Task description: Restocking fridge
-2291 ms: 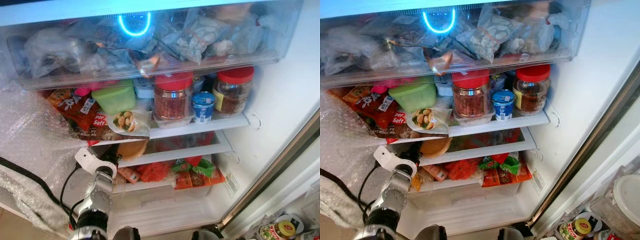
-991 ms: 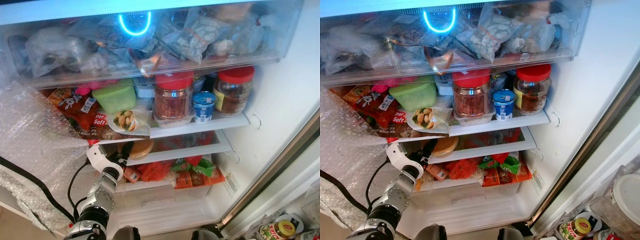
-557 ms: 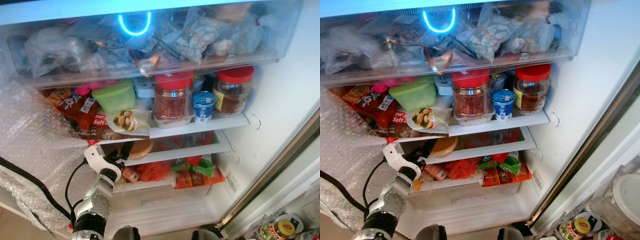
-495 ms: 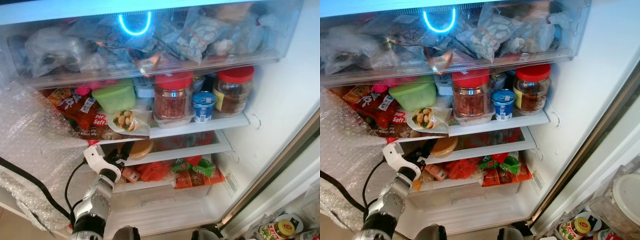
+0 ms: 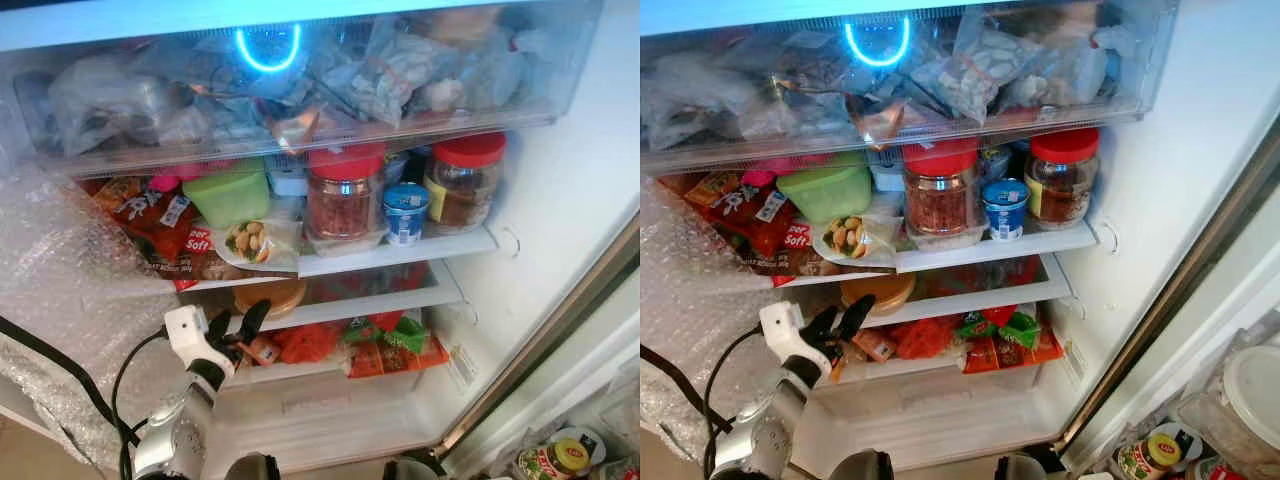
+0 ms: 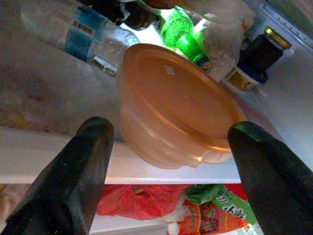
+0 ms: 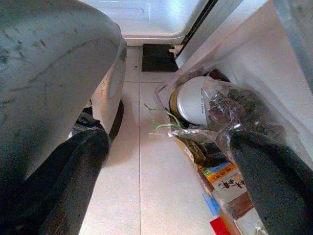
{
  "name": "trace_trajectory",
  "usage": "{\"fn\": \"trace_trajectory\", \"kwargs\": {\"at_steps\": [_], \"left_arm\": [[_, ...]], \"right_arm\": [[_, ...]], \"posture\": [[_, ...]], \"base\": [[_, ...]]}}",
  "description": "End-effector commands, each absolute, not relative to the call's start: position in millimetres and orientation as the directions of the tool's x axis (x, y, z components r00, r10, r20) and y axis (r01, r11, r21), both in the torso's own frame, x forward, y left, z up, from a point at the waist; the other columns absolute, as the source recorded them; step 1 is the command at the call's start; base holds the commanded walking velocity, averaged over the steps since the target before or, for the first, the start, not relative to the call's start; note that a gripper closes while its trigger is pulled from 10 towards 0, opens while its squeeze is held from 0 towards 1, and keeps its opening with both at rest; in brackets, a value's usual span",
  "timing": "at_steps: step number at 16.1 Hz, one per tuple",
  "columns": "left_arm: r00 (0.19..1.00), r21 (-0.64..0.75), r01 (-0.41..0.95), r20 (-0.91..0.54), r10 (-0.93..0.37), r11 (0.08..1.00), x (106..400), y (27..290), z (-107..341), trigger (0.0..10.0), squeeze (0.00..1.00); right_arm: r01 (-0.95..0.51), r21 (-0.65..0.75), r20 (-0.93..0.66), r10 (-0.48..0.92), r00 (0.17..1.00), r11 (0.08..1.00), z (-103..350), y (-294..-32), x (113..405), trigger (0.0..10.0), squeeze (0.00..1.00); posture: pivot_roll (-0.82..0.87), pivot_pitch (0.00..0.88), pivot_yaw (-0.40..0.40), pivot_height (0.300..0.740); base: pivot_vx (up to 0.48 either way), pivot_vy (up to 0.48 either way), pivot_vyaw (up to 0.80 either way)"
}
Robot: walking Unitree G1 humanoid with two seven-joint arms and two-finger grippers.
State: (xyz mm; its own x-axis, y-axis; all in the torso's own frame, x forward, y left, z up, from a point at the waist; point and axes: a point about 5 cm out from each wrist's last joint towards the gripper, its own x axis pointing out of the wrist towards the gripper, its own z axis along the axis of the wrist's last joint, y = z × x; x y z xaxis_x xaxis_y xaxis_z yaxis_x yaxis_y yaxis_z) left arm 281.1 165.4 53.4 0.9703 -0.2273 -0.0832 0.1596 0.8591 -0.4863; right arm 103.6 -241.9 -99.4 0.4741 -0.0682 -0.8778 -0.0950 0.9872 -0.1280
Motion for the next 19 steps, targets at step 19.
{"fn": "trace_trajectory", "kwargs": {"at_steps": [19], "left_arm": [[0.933,-0.102,0.300,-0.176,-0.314,0.948,292,155,42,10.0,0.00]], "right_arm": [[-0.101,-0.110,-0.856,-0.043,0.515,0.989,-97,-234,116,10.0,0.00]], "posture": [[-0.04,0.000,0.059,0.652]], "base": [[0.000,0.000,0.00]]}}
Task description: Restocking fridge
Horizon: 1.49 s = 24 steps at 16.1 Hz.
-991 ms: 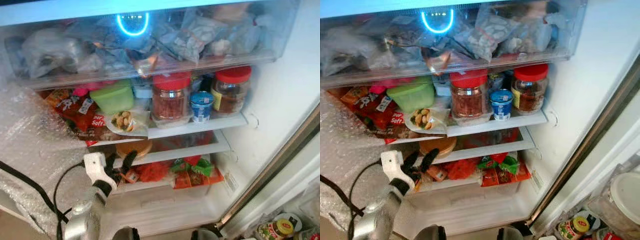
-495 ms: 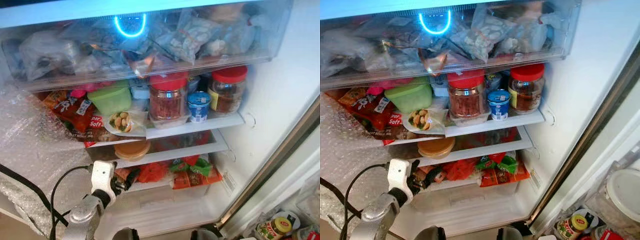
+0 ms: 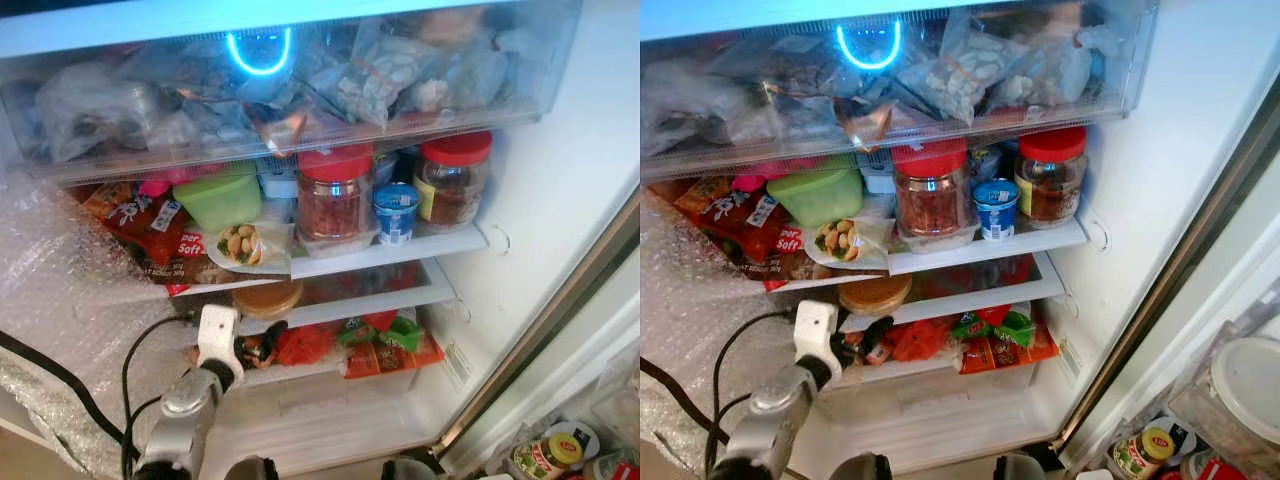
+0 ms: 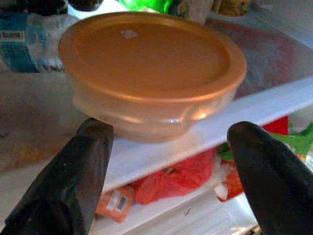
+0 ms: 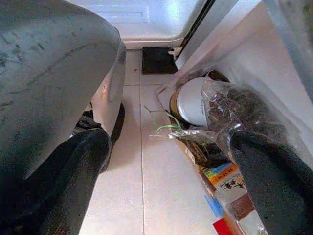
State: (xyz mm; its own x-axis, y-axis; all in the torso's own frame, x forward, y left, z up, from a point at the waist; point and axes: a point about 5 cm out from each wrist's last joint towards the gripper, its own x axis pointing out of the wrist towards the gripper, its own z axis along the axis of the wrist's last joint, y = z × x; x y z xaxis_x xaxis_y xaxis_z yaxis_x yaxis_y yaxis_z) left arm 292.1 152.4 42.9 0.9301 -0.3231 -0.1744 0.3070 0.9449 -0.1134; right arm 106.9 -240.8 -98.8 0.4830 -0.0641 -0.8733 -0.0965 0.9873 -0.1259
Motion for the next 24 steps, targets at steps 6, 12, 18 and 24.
{"fn": "trace_trajectory", "kwargs": {"at_steps": [6,12,18,24], "left_arm": [[0.961,-0.168,0.213,-0.143,-0.238,0.963,316,155,47,10.0,0.00],[0.963,-0.141,0.232,-0.106,-0.248,0.962,297,164,38,10.0,0.00],[0.956,-0.013,0.292,-0.010,-0.292,0.956,269,165,54,10.0,0.00],[0.960,-0.034,0.273,-0.063,-0.274,0.962,255,164,52,10.0,0.00]], "right_arm": [[-0.097,-0.113,-0.856,-0.047,0.515,0.989,-97,-235,115,10.0,0.00],[-0.101,-0.113,-0.857,-0.046,0.513,0.988,-97,-235,115,10.0,0.00],[-0.116,-0.110,-0.861,-0.036,0.508,0.987,-97,-236,114,10.0,0.00],[-0.115,-0.109,-0.863,-0.037,0.503,0.987,-98,-235,113,10.0,0.00]], "posture": [[-0.05,0.000,0.056,0.652],[-0.04,0.000,0.050,0.652],[-0.02,0.000,0.044,0.652],[-0.02,0.000,0.051,0.652]], "base": [[0.000,0.000,0.00],[0.000,0.000,0.00],[0.000,0.000,0.00],[0.000,0.000,0.00]]}}
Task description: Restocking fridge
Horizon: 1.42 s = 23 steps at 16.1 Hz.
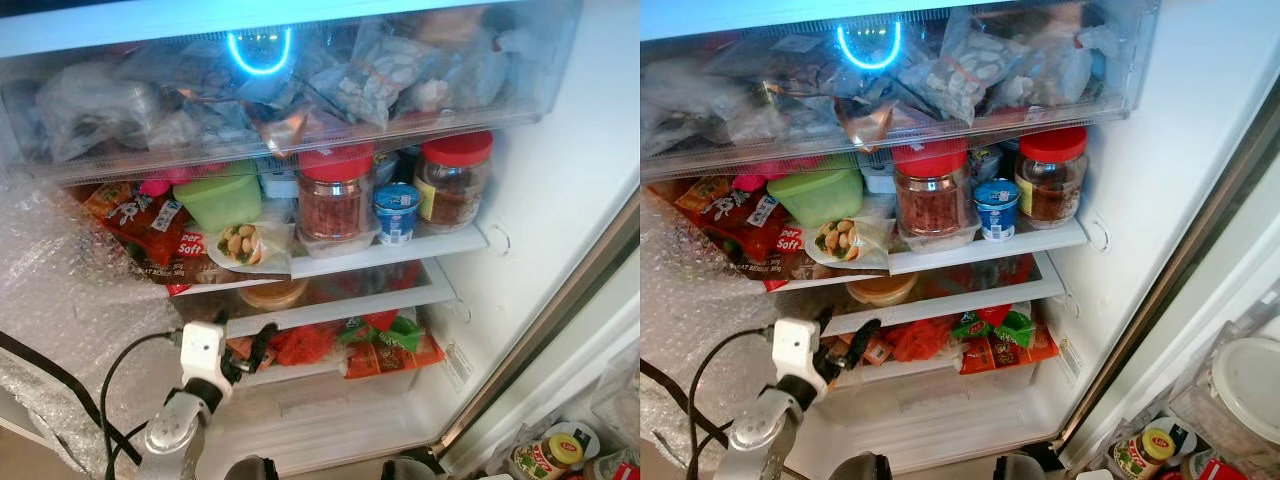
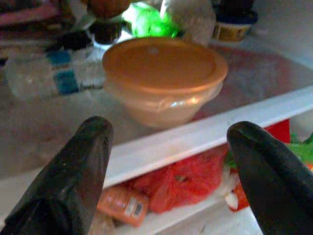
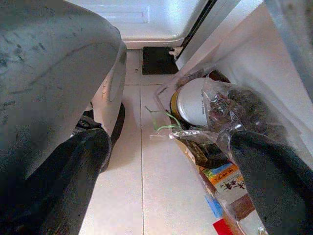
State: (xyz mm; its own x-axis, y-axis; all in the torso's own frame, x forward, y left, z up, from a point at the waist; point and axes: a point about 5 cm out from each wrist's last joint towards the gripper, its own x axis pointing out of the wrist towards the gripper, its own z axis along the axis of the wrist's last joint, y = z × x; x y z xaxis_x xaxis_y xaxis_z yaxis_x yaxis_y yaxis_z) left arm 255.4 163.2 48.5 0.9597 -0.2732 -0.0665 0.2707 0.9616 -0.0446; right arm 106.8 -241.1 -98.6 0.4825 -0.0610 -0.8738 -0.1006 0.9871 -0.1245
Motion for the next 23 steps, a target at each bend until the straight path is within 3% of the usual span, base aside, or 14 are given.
{"fn": "trace_trajectory", "kwargs": {"at_steps": [1,4,19,23], "left_arm": [[0.960,-0.036,0.270,-0.065,-0.272,0.962,255,165,52,10.0,0.00],[0.960,-0.038,0.264,-0.082,-0.266,0.964,253,167,53,10.0,0.00],[0.959,-0.038,0.251,-0.124,-0.254,0.967,250,173,49,10.0,0.00],[0.956,-0.054,0.203,-0.206,-0.210,0.978,247,184,32,10.0,0.00]], "right_arm": [[-0.113,-0.110,-0.863,-0.038,0.504,0.987,-98,-235,113,10.0,0.00],[-0.108,-0.110,-0.864,-0.041,0.502,0.988,-98,-234,112,10.0,0.00],[-0.082,-0.107,-0.863,-0.051,0.503,0.991,-100,-230,111,10.0,0.00],[-0.074,-0.101,-0.862,-0.050,0.504,0.992,-100,-228,111,10.0,0.00]], "posture": [[-0.02,0.000,0.053,0.652],[-0.02,0.000,0.054,0.652],[-0.02,0.000,0.075,0.652],[-0.02,0.000,0.084,0.652]], "base": [[0.000,0.000,0.00],[0.000,0.000,0.00],[-0.280,0.000,0.00],[-0.296,0.000,0.00]]}}
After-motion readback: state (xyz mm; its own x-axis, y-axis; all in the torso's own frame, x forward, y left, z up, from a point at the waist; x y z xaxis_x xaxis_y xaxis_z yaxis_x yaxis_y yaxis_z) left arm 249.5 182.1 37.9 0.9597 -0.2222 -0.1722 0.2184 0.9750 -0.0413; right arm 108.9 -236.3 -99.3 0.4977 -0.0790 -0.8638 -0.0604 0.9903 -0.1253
